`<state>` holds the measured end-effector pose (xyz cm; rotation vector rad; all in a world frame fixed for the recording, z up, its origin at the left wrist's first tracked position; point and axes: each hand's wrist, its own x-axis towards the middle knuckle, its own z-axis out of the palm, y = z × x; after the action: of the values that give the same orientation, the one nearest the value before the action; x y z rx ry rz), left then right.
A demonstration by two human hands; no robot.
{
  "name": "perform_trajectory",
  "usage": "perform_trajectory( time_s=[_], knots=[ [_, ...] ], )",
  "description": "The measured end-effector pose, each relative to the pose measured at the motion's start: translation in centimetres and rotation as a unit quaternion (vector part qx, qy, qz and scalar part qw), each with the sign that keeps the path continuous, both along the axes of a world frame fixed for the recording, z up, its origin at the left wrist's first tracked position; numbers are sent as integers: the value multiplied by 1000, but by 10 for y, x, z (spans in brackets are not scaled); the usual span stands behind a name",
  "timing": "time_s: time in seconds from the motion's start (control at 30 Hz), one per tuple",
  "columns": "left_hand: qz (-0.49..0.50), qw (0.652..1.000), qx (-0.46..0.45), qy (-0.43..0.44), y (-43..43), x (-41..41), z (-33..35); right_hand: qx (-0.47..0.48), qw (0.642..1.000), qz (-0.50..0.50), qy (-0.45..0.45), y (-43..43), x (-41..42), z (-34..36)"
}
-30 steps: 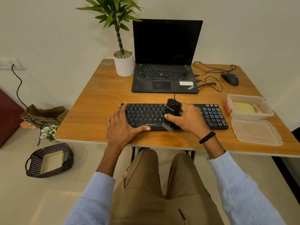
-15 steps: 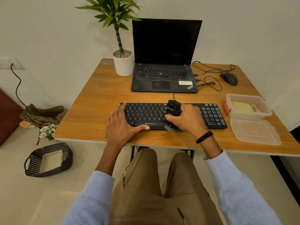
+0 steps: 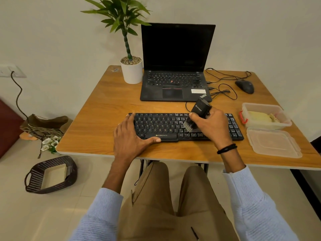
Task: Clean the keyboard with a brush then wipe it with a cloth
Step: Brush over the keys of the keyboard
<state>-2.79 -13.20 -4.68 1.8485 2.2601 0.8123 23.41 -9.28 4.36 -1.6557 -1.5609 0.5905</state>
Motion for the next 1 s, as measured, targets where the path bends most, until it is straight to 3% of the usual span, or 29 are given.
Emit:
perform_trajectory(
  time_s=[0.3,0.43,0.57,0.73,0.9,1.0],
  knots=[
    [-58,992,-5,116,4,12,5,3,1000,28,10,-1,-10,-10],
    [-96,984,-8,152,11,26,10,29,996,87,-8,-7,-22,-15],
    [-91,983,-12,157,15,32,6,-17,982,156,-106,-3,-16,-16],
    [-82,985,2,154,13,32,3,50,993,100,-22,9,-4,-15],
    [-76,985,14,152,14,32,-1,4,979,199,-43,17,-14,-20],
    [-69,986,14,150,14,31,-1,45,984,166,-35,26,-24,-28]
  ],
)
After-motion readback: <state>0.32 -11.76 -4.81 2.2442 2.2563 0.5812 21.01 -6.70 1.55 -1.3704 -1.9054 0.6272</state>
